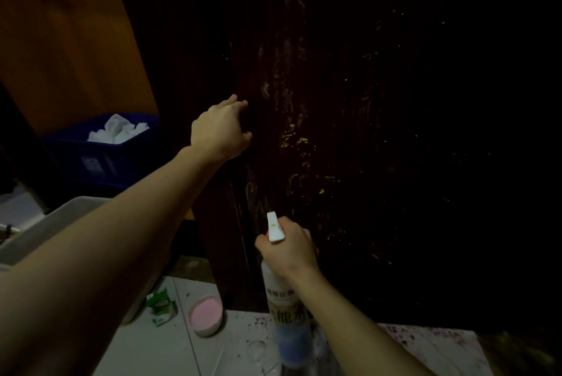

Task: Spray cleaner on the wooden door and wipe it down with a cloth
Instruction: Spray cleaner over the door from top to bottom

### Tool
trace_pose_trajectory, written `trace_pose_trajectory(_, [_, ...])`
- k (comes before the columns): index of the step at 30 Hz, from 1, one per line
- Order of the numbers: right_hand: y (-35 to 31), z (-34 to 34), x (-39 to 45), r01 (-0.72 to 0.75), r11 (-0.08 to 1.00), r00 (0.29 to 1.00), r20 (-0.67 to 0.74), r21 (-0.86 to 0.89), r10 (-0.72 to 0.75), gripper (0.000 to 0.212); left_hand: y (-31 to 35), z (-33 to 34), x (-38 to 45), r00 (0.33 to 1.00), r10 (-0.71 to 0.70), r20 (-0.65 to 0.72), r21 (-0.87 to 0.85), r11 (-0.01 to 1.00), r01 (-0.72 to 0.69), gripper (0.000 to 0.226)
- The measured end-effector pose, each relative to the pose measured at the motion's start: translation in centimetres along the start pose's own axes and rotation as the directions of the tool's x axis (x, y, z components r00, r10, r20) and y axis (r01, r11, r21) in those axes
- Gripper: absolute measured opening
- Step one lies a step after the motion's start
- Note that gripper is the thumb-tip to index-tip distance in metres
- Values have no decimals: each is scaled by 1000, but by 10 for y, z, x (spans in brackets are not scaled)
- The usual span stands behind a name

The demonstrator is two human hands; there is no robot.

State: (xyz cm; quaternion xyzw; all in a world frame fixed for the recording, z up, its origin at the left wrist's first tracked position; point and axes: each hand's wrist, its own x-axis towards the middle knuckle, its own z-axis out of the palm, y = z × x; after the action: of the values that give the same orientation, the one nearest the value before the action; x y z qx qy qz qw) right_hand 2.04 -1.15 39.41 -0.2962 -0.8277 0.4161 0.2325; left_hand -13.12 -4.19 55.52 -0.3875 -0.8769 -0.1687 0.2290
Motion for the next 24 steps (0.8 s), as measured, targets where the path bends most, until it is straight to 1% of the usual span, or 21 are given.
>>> trace_pose_trajectory(5, [7, -8, -4, 1, 995, 998, -66, 101, 6, 19, 8, 5, -5, 998, 8, -56, 4, 1000, -7, 62])
trace_pose_trajectory(7, [10, -15, -3, 8, 991, 992, -123, 132, 8, 19, 14, 7, -7, 998, 18, -62, -2, 1000, -19, 63])
trace_pose_trajectory(9, [16, -22, -2, 5, 992, 982, -190, 123, 19, 18, 20, 9, -7, 999, 16, -44, -13, 1000, -17, 63])
trace_pose_trajectory(12, [23, -31, 1, -22, 994, 966, -256, 107, 48, 25, 28, 11, -8, 999, -12, -42, -35, 999, 11, 63])
trace_pose_trajectory(17, [33, -55, 1, -34, 985, 947, -309, 171, 87, 22, 38, 19, -11, 997, -66, -42, -59, 996, 63, 65])
trace_pose_trajectory(19, [36, -68, 0, -27, 986, 937, -340, 166, 82, 23, 43, 22, -13, 996, -78, -52, -74, 995, 74, 65])
trace_pose_trajectory(22, [43, -89, 0, -54, 991, 909, -405, 121, 99, 20, 51, 25, -14, 993, -107, -56, -99, 990, 101, 66])
trace_pose_trajectory(24, [49, -101, 0, -70, 989, 879, -460, 129, 122, 21, 55, 28, -13, 991, -126, -52, -119, 986, 119, 68])
